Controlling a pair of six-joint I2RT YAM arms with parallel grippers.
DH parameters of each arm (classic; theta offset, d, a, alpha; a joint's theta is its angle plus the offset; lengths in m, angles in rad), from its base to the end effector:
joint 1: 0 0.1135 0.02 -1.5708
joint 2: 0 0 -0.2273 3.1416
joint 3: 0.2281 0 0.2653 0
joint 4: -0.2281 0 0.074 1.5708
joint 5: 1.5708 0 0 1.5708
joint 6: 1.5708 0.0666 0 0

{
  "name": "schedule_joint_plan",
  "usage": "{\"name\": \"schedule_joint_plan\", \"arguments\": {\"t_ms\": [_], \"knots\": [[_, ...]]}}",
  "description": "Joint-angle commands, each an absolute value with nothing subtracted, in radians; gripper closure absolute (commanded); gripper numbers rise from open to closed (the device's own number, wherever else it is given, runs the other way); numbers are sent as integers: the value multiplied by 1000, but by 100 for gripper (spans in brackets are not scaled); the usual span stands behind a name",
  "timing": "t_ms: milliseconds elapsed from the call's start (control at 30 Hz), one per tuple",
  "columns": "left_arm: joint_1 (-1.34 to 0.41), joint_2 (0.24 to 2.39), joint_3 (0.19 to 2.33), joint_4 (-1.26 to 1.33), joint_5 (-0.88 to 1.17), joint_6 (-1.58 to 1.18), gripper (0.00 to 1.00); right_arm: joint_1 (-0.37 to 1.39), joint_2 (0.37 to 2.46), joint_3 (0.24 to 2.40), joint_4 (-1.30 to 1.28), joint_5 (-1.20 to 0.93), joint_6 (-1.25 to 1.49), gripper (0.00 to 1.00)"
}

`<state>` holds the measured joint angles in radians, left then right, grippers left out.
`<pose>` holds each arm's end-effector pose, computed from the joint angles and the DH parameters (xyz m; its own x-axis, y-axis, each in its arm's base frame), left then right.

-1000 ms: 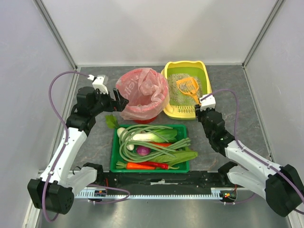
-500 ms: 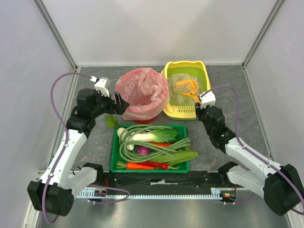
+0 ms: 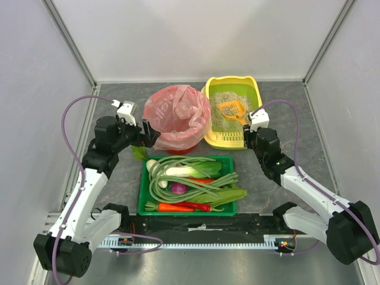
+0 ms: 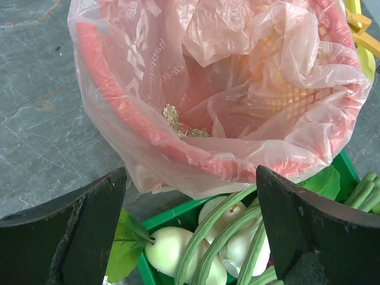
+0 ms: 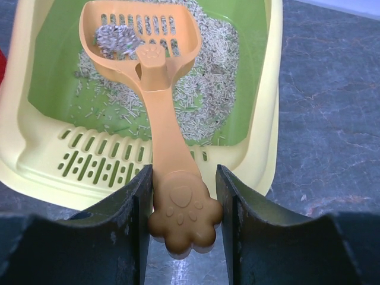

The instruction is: Clean the litter box

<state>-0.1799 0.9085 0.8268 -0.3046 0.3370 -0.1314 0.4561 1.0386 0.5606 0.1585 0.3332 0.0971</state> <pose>0.2612 -0.0699 0.2799 -0.4291 -0.0476 -0.9020 0.4176 0.8750 -0.2449 0.2715 0.1089 0.2007 -0.2940 -0.0422 -0.9549 -0.1095 0.9939 -0.0102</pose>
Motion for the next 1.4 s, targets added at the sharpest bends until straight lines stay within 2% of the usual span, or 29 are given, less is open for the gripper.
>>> {"name": "schedule_joint_plan", "arguments": {"t_ms": [0,100,200,267,300,433,533,633,767,867,967,1100,1233,1367], "knots": [[-178,876,816,-282,304,-77,4,443,1048,609,153,439,100,100],[-176,856,807,-285,290,-69,4,426,1000,574,206,237,126,100],[-178,841,798,-284,284,-69,4,420,1006,591,133,412,140,100],[-176,833,795,-282,290,-71,4,396,956,546,203,340,164,100],[-178,831,790,-279,291,-74,4,397,951,539,221,231,172,100],[-179,834,792,-282,296,-77,4,384,986,595,107,382,164,100],[-183,825,785,-281,290,-75,4,385,959,567,218,182,207,100],[-183,805,784,-278,279,-78,4,388,1015,641,74,370,166,100],[-183,785,772,-271,252,-74,4,371,983,617,130,157,169,100],[-186,787,776,-272,264,-80,4,367,1000,627,63,357,162,100],[-187,790,773,-275,259,-78,4,359,940,563,173,172,221,100],[-187,785,776,-275,253,-77,4,400,950,589,74,303,143,100],[-187,775,772,-273,247,-75,4,402,818,535,167,314,74,100],[-187,769,769,-276,227,-71,4,402,827,633,92,324,8,100]]}}
